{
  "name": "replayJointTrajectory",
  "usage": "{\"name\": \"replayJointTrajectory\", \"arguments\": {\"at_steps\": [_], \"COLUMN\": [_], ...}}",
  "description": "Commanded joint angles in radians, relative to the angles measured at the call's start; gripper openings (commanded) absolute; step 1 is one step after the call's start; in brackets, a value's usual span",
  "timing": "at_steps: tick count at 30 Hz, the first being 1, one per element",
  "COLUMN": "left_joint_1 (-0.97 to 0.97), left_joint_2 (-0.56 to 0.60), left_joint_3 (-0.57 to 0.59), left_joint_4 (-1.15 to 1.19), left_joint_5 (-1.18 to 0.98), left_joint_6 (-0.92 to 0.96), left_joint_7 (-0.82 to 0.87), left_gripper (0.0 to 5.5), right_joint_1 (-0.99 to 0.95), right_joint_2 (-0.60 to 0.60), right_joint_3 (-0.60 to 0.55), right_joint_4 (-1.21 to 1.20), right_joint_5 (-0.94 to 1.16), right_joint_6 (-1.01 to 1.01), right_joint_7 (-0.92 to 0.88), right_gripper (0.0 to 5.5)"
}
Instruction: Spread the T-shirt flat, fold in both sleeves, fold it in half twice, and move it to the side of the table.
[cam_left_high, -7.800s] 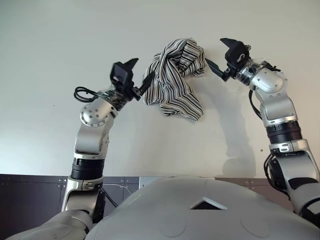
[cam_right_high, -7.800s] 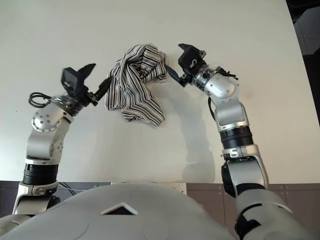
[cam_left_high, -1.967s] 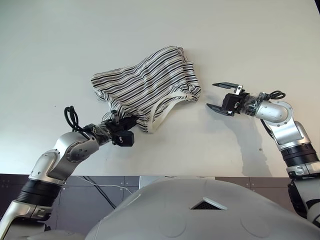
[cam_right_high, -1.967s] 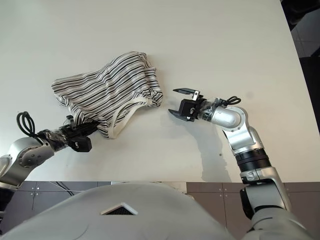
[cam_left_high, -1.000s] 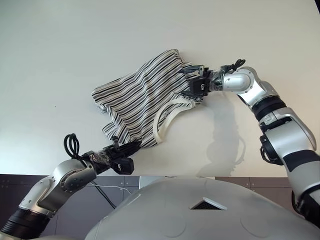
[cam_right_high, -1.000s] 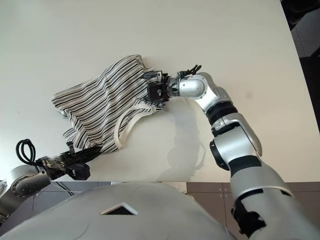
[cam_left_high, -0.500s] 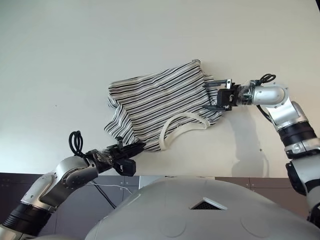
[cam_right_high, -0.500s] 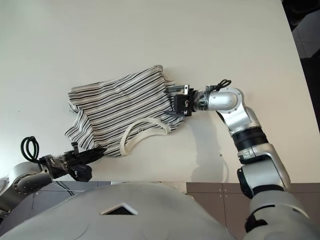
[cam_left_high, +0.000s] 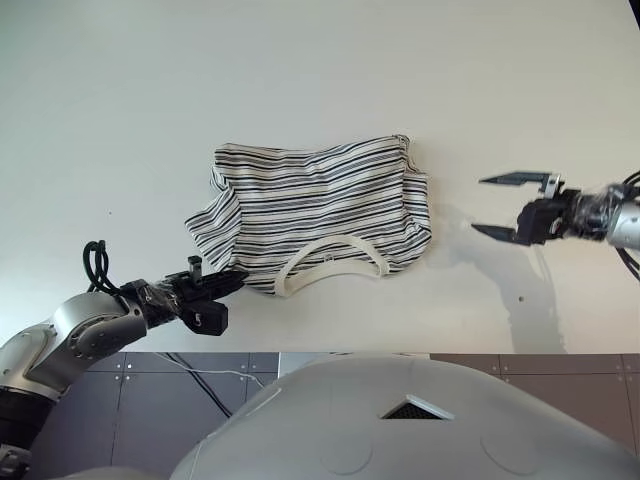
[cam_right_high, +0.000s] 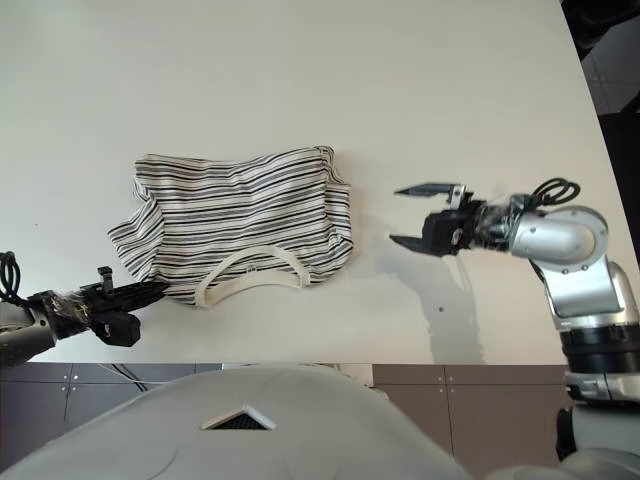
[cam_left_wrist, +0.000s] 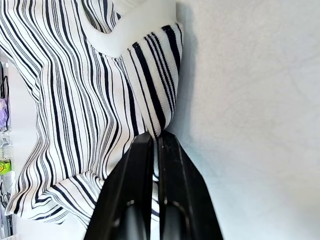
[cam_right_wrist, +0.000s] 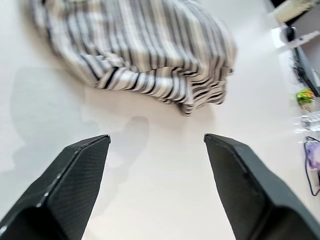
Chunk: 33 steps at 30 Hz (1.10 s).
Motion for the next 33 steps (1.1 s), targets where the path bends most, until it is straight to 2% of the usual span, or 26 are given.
{"name": "replayJointTrajectory", "arguments": {"at_steps": [1, 11, 16, 23, 30, 33], "left_joint_1": [0.0, -0.059, -0.088, -0.104, -0.137, -0.153], "left_joint_2": [-0.003, -0.027, -0.026, -0.037, -0.062, -0.077], "left_joint_3": [-0.031, -0.056, -0.055, -0.045, -0.035, -0.037], "left_joint_4": [-0.009, -0.011, 0.016, 0.027, 0.044, 0.047], "left_joint_5": [0.012, -0.014, -0.031, -0.046, -0.075, -0.074], "left_joint_6": [0.08, 0.078, 0.053, 0.046, 0.049, 0.055], "left_joint_7": [-0.1, -0.164, -0.173, -0.165, -0.159, -0.158], "left_gripper": [0.12, 0.12, 0.12, 0.1, 0.1, 0.1], "right_joint_1": [0.023, -0.112, -0.142, -0.15, -0.191, -0.211], "right_joint_2": [0.013, 0.174, 0.178, 0.149, 0.167, 0.167], "right_joint_3": [0.065, 0.262, 0.329, 0.361, 0.33, 0.328], "right_joint_4": [0.01, 0.261, 0.311, 0.333, 0.352, 0.355], "right_joint_5": [-0.112, -0.53, -0.574, -0.543, -0.416, -0.37], "right_joint_6": [-0.159, -0.316, -0.381, -0.395, -0.323, -0.307], "right_joint_7": [-0.043, -0.342, -0.419, -0.443, -0.427, -0.405], "right_gripper": [3.48, 3.48, 3.48, 2.05, 0.54, 0.11]}}
